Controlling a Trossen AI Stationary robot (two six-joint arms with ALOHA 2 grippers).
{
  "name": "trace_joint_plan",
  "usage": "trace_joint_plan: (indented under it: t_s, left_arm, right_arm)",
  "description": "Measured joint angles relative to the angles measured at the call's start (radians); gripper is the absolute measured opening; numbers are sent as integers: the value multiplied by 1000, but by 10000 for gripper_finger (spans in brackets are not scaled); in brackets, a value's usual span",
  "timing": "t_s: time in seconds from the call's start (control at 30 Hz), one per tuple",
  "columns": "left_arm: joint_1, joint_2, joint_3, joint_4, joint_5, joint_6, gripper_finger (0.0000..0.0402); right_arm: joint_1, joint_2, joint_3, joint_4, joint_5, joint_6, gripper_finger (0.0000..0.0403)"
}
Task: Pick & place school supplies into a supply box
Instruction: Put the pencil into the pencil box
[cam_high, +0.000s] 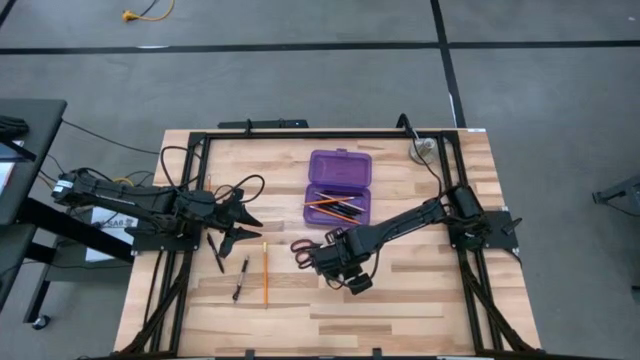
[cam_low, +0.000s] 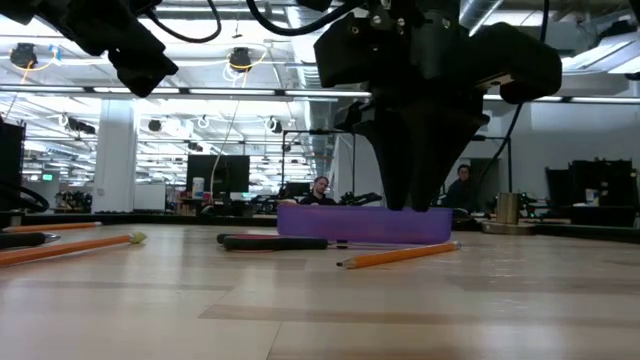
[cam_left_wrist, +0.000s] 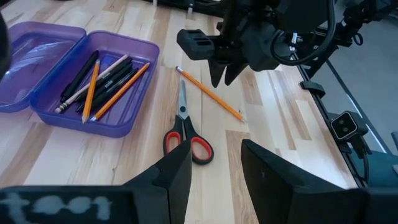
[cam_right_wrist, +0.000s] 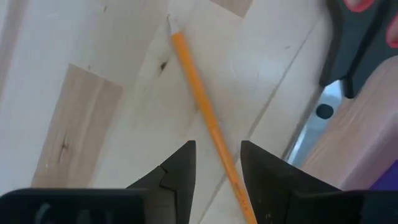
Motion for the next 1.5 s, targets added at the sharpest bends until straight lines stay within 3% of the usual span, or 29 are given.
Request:
trace_joint_plan:
  t_s: [0.33,0.53,1.0,1.17,1.5]
  left_arm:
    - [0,0,0,0,0,1,128]
    - [0,0,0,0,0,2,128]
    - [0,0,0,-8,0,19,128]
    - [0,0,0,-11,2,19,128]
    - [0,0,0,-16,4,22,128]
  right_arm:
    - [-37,-11,0,10,247,-32,120]
    - [-105,-11,0,30,303,-33,120]
    - [-293,-50,0,220,296,-155,120]
    - [-361,-50,0,236,171,-164,120]
    - [-422,-33,1,305,85,-190,120]
